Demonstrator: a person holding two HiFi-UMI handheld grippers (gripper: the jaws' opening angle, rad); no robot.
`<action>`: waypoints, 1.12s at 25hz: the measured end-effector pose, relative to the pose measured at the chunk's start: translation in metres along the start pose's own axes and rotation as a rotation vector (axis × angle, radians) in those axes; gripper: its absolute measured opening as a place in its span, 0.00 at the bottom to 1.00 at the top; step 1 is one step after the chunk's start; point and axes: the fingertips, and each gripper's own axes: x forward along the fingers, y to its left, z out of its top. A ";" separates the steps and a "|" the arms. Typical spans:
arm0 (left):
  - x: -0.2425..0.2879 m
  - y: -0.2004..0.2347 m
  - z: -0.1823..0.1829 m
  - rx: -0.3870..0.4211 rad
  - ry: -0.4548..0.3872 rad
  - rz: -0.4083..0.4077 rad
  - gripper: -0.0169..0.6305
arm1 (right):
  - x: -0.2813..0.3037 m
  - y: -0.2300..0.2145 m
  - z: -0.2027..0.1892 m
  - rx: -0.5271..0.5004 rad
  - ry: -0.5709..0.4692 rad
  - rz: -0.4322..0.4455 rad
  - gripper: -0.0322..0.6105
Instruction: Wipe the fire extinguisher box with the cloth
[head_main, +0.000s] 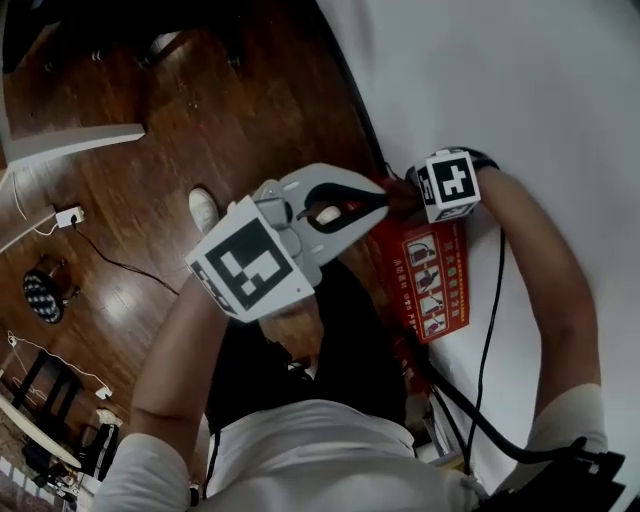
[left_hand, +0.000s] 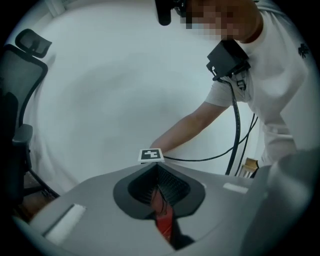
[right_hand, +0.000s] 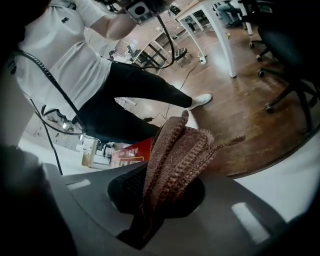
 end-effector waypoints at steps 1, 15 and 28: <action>0.000 0.000 -0.004 -0.010 -0.003 0.002 0.03 | 0.008 -0.003 -0.004 0.008 0.004 0.029 0.12; 0.020 0.017 -0.062 -0.096 0.010 0.025 0.03 | 0.090 -0.040 -0.035 0.023 0.093 0.263 0.11; 0.017 0.045 -0.107 -0.119 0.019 0.061 0.03 | 0.163 -0.094 -0.040 -0.009 0.110 0.283 0.11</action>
